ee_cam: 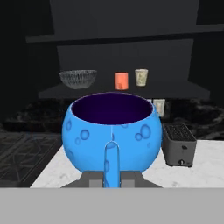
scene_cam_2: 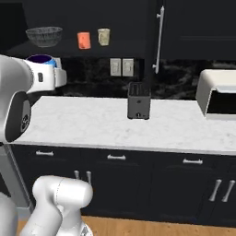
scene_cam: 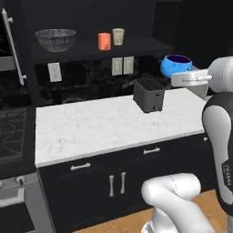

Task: Gather all objects into one cabinet and sort the glasses and bowls to opposite sides.

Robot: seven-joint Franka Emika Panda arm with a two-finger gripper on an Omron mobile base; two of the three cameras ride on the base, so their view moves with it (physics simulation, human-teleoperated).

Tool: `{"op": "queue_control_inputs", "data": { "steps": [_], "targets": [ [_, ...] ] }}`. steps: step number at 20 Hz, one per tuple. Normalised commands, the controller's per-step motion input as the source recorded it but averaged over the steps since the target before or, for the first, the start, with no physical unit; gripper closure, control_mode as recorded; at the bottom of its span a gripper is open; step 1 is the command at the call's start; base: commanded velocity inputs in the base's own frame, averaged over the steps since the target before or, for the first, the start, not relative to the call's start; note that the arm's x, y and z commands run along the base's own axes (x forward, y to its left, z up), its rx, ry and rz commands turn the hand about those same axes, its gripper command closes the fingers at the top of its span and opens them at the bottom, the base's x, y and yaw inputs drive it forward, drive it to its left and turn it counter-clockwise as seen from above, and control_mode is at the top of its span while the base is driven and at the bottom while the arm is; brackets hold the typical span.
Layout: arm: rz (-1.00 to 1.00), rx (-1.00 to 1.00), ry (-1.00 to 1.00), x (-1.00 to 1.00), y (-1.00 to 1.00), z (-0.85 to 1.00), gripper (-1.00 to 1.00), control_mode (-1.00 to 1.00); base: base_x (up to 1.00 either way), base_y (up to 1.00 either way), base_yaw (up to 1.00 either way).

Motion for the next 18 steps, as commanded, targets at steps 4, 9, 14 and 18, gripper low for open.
{"op": "queue_control_inputs", "data": {
  "steps": [4, 9, 14, 18],
  "targets": [
    [0.0, 0.0, 0.0, 0.0, 0.0, 0.0, 1.0, 1.0, 0.38, 0.5, -0.56],
    [0.0, 0.0, 0.0, 0.0, 0.0, 0.0, 1.0, 1.0, 0.51, 0.53, -0.38],
    [0.0, 0.0, 0.0, 0.0, 0.0, 0.0, 1.0, 1.0, 0.58, 0.45, -0.21],
    [0.0, 0.0, 0.0, 0.0, 0.0, 0.0, 1.0, 1.0, 0.36, 0.36, -0.17]
  ]
}}
